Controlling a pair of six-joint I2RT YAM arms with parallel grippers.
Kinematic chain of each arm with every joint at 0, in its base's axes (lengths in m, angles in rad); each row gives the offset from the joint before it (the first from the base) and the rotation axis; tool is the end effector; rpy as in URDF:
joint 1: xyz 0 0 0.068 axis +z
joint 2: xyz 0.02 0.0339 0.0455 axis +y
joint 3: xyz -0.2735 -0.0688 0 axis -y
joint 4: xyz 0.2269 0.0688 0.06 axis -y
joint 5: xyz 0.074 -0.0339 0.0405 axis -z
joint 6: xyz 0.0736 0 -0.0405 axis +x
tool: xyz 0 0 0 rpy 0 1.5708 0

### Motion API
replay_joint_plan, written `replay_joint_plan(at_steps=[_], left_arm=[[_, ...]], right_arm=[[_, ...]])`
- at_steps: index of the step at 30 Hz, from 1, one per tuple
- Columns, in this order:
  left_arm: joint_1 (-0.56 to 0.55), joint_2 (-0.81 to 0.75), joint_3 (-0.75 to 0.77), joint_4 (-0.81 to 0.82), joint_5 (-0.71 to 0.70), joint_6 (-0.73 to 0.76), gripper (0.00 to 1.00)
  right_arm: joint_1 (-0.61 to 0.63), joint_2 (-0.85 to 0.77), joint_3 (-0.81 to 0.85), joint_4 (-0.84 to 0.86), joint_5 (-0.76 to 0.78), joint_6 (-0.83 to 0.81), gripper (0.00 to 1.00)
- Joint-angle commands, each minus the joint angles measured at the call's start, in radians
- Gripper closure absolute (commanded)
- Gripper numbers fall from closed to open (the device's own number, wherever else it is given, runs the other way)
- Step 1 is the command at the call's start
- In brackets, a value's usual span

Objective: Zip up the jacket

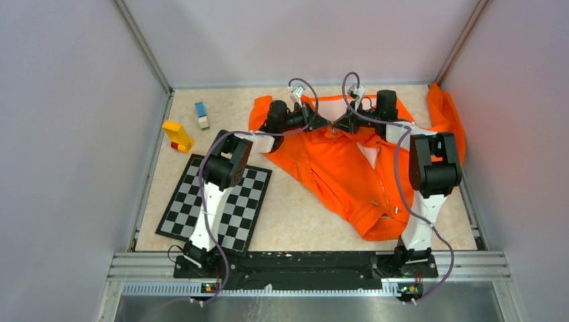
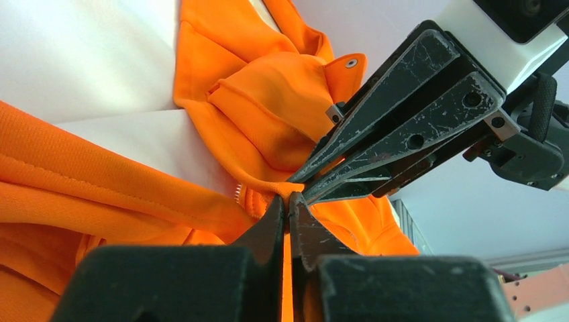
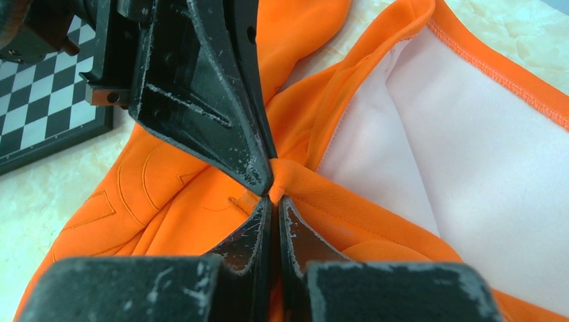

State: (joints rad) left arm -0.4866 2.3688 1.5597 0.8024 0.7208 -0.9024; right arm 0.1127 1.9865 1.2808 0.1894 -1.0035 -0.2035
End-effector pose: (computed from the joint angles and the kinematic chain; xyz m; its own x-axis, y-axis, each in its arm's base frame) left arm 0.4591 -0.2978 0.1808 -0.7372 -0.2770 -0.6162 0.5746 0.2227 -0.7875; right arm 0.4310 0.1113 0.2062 -0.3209 -0.1456 -0.9358 -0.8721 0.4309 0.2320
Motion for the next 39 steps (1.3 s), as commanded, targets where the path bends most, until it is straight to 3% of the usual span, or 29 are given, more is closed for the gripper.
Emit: replay_joint_plan(at_steps=[1,4,7,9,14,19,22,25,28,35,39], left_arm=[[-0.009,0.02,0.049,0.043,0.004,0.008,1.0],[-0.009,0.02,0.062,-0.004,0.011,0.042,1.0],[-0.007,0.016,0.061,-0.027,0.032,0.057,1.0],[-0.006,0.006,0.048,-0.03,0.043,0.058,1.0],[0.003,-0.038,0.021,-0.065,0.055,0.082,1.0],[0.017,-0.052,0.043,-0.135,0.081,0.092,1.0],[0.025,-0.061,0.046,-0.144,0.092,0.087,1.0],[0.028,-0.062,0.062,-0.169,0.102,0.085,1.0],[0.029,-0.063,0.072,-0.18,0.108,0.084,1.0],[0.033,-0.044,0.103,-0.188,0.123,0.068,1.0],[0.034,-0.041,0.103,-0.171,0.133,0.046,1.0]], right_arm=[[0.011,-0.014,-0.032,0.12,0.01,0.081,0.92],[0.012,-0.055,-0.076,0.183,0.134,0.21,0.68],[0.011,-0.129,-0.135,0.218,0.282,0.381,0.53],[0.013,-0.194,-0.145,0.15,0.394,0.475,0.46],[0.018,-0.404,-0.283,0.051,0.619,0.586,0.43],[0.024,-0.514,-0.391,0.051,0.517,0.588,0.45],[0.024,-0.446,-0.398,0.123,0.28,0.586,0.51],[0.025,-0.314,-0.344,0.144,0.151,0.573,0.56],[0.026,-0.271,-0.347,0.201,0.175,0.567,0.52],[0.025,-0.199,-0.289,0.136,0.229,0.475,0.43],[0.024,-0.135,-0.244,0.184,0.188,0.48,0.49]])
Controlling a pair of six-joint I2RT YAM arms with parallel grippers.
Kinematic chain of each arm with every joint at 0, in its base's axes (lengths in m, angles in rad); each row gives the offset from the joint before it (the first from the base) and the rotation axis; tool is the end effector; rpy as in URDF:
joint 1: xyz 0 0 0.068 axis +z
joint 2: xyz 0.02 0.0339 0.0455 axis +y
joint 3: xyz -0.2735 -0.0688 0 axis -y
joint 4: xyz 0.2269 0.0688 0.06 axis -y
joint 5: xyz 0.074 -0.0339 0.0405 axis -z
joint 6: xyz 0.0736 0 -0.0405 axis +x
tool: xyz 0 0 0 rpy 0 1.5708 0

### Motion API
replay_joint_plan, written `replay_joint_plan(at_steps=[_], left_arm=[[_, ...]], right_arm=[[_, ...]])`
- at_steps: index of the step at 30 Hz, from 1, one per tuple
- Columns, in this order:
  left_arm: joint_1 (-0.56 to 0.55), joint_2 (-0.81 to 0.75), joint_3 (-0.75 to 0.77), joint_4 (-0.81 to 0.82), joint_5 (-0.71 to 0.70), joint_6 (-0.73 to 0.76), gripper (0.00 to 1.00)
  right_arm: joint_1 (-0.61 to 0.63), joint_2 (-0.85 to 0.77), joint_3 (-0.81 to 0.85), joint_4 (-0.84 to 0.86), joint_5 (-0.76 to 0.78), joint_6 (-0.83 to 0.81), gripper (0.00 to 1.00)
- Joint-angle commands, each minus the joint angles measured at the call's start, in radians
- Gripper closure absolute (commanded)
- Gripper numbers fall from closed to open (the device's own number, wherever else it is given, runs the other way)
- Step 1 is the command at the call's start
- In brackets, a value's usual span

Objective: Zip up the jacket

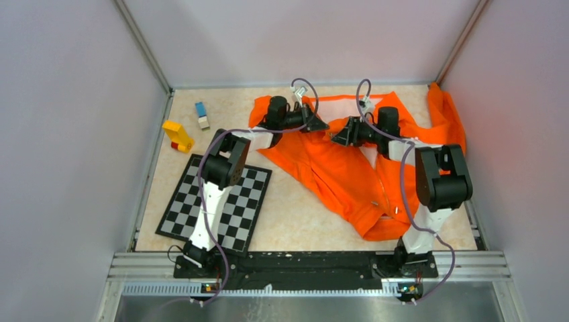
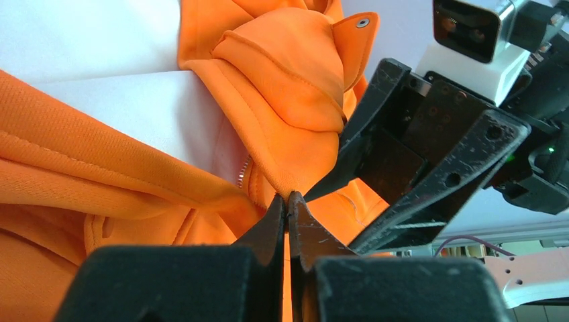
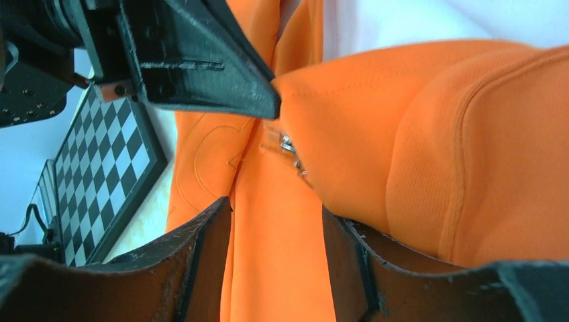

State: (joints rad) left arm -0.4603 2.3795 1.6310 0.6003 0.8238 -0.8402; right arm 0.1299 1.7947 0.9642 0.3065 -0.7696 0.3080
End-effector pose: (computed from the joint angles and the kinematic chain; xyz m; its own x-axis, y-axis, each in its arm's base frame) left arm 0.4666 -0.2916 0.1736 -0.7973 -0.1695 -0.5793 0.5367 0.2399 -0.8089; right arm 0.3780 0.1010 0.1897 -0.6821 0.1305 -0.7195 -0.5075 0.6239 0.5943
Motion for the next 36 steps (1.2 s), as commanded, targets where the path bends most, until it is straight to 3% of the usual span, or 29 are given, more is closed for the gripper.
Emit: replay_joint_plan(at_steps=[1,5,21,36], left_arm=[[0.008,-0.052,0.032,0.032,0.032,-0.018,1.0],[0.008,-0.054,0.031,0.032,0.037,-0.023,1.0],[0.009,-0.06,0.03,0.039,0.051,-0.039,1.0],[0.008,-0.052,0.032,0.055,0.051,-0.058,1.0]], right_arm=[[0.008,0.071,0.085,0.077,-0.054,-0.027,0.52],[0.008,0.1,0.1,0.086,-0.057,-0.041,0.57],[0.011,0.175,0.114,0.15,-0.042,-0.041,0.51],[0.042,0.181,0.068,0.339,-0.01,0.066,0.62]])
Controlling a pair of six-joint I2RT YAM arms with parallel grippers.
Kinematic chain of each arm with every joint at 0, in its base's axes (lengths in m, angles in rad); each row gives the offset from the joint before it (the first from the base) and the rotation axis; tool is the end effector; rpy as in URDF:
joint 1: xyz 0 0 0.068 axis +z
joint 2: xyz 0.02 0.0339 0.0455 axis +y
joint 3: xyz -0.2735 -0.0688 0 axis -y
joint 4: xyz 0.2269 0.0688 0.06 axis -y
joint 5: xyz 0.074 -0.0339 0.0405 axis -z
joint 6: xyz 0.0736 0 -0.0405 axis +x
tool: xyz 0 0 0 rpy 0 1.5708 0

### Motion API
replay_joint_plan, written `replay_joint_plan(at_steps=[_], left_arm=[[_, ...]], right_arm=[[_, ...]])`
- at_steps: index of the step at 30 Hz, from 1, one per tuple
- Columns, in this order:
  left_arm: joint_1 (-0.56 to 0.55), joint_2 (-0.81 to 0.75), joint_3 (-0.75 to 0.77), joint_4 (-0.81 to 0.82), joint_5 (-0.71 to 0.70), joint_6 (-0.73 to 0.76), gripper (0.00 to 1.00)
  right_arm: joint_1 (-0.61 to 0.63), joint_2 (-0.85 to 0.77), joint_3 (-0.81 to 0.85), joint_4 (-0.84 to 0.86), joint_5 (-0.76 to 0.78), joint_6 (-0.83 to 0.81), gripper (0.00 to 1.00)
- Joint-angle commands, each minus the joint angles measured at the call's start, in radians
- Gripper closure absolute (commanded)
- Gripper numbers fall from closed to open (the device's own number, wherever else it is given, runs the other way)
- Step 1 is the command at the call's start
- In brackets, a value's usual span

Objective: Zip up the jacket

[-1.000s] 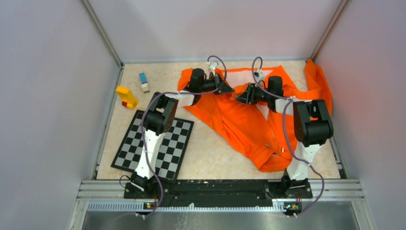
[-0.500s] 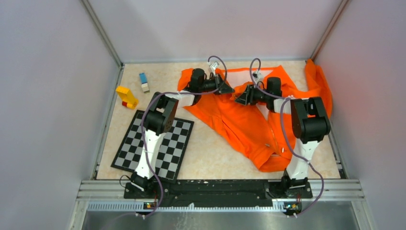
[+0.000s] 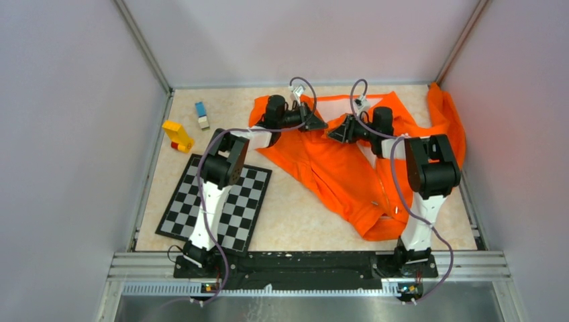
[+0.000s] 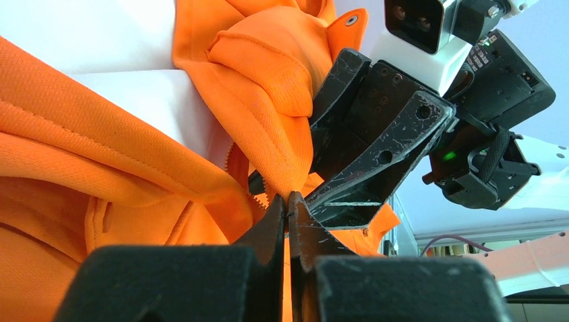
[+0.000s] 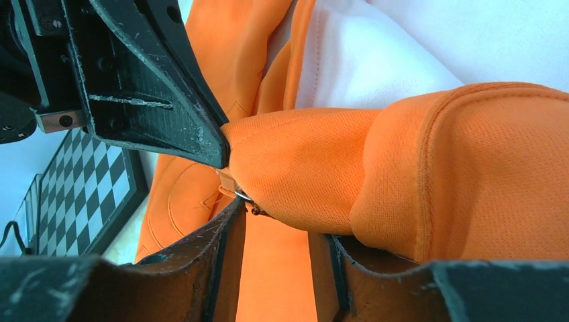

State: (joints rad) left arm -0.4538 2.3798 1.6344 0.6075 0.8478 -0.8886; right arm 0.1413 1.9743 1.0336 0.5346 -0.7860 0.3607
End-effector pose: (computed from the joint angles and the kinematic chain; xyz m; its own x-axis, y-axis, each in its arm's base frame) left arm 0.4673 -0.2893 0.1756 -0.8212 -0.1709 -0.5445 0.5079 0.2164 -0.8338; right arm 0.4138 0.1115 0.1673 -0.6282 0.1626 -0.7609 -0.5572 0.5886 0.5857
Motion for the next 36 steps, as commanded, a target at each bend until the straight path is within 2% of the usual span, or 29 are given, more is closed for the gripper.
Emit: replay_joint_plan(at_steps=[1,5,13,16,18,19,22,26,36], left_arm=[[0.002,-0.053,0.029,0.049,0.025,-0.009,1.0],[0.002,-0.05,0.033,0.049,0.024,-0.009,1.0],[0.003,-0.044,0.036,0.05,0.022,-0.017,1.0],[0.003,-0.049,0.047,0.012,0.013,0.011,1.0],[0.005,-0.054,0.059,-0.035,0.001,0.044,1.0],[0.006,-0.054,0.069,-0.06,0.002,0.067,1.0],[0.009,-0.063,0.105,-0.177,-0.012,0.16,1.0],[0.027,-0.078,0.101,-0.218,-0.012,0.2,1.0],[0.054,-0.141,0.057,-0.214,-0.046,0.234,1.0]], right_arm=[[0.032,0.001,-0.004,0.111,0.006,0.014,0.62],[0.038,0.001,-0.007,0.112,0.01,0.007,0.64],[0.05,-0.015,-0.024,0.136,0.043,0.01,0.77],[0.05,-0.038,-0.036,0.109,0.074,-0.004,0.87],[0.05,-0.058,-0.042,0.064,0.111,-0.009,0.99],[0.05,-0.068,-0.041,0.036,0.137,-0.01,1.0],[0.049,-0.106,-0.017,-0.146,0.246,-0.028,1.0],[0.038,-0.132,0.024,-0.334,0.328,-0.042,1.0],[0.026,-0.193,0.053,-0.5,0.404,-0.063,1.0]])
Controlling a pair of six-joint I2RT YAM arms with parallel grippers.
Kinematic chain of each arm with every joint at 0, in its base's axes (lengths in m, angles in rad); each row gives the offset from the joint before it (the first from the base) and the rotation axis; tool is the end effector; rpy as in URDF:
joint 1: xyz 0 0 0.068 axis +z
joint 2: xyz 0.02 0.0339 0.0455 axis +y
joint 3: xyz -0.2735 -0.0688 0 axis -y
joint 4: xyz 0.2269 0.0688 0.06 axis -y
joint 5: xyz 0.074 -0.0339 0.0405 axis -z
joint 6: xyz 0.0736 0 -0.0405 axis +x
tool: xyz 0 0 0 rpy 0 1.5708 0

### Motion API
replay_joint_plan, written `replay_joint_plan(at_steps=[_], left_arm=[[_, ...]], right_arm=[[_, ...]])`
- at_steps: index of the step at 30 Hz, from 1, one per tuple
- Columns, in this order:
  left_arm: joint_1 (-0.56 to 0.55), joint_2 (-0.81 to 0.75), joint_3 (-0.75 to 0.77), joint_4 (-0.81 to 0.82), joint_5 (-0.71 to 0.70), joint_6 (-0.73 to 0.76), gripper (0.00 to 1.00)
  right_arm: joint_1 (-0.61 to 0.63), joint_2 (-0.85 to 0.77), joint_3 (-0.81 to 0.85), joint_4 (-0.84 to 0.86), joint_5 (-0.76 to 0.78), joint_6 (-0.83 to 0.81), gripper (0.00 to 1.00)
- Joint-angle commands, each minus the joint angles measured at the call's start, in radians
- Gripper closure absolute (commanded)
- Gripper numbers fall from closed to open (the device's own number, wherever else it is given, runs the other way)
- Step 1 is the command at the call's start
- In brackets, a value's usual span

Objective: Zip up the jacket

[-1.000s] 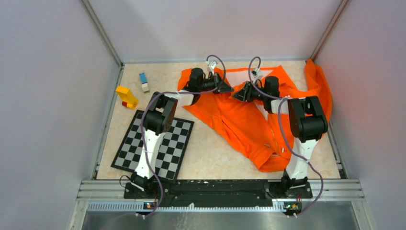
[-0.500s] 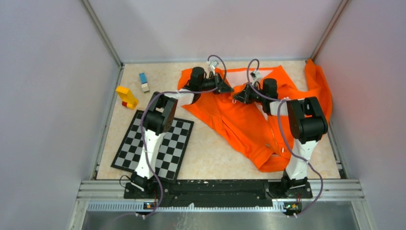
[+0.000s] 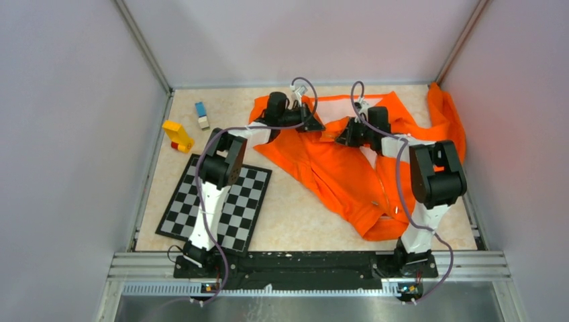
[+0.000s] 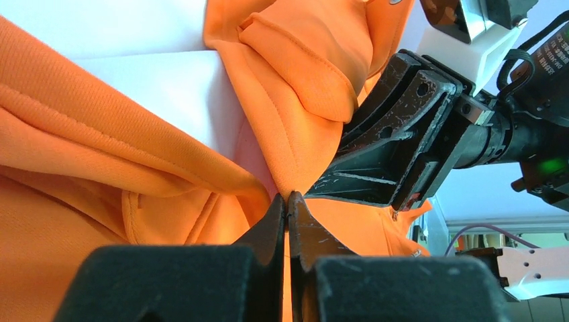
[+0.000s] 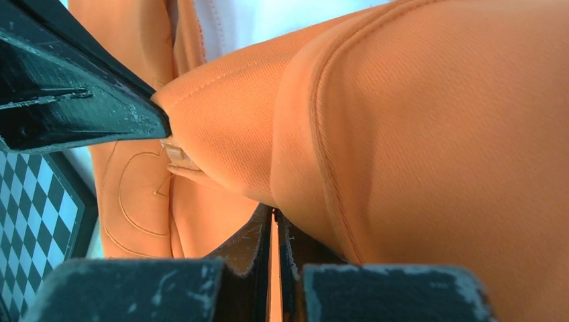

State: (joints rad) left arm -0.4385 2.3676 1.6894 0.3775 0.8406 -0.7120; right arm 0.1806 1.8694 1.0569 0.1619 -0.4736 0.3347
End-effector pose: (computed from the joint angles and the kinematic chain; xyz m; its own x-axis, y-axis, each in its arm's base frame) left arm 0.4724 -0.2821 0.1726 -0.8090 -0.1020 -0.5789 0.5270 0.3106 -0.7911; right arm 0.3983 0.1069 0.1669 -0.7325 0.1634 -0.6608 -0.2925 0.8010 0.5223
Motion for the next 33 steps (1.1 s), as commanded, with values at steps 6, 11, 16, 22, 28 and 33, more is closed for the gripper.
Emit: replay_joint_plan(at_steps=[6,11,16,22,28,33], left_arm=[[0.044,-0.13,0.107,-0.011,-0.142,0.211,1.0],[0.043,-0.072,0.235,-0.005,-0.178,0.329,1.0],[0.041,-0.028,0.305,0.032,-0.174,0.314,0.93],[0.035,-0.061,0.269,-0.038,-0.253,0.258,0.49],[0.033,-0.244,0.07,-0.179,-0.438,0.144,0.17],[-0.006,-0.414,-0.204,-0.117,-0.498,-0.041,0.11]], right_arm=[[-0.012,-0.168,0.015,-0.219,0.111,-0.04,1.0],[-0.013,-0.209,-0.013,-0.255,0.087,-0.006,1.0],[-0.012,-0.187,-0.027,-0.154,-0.071,0.058,1.0],[-0.013,-0.146,0.014,0.002,-0.125,0.155,1.0],[-0.013,-0.122,0.04,-0.037,-0.1,0.119,1.0],[-0.012,-0.116,0.04,-0.043,-0.082,0.101,1.0]])
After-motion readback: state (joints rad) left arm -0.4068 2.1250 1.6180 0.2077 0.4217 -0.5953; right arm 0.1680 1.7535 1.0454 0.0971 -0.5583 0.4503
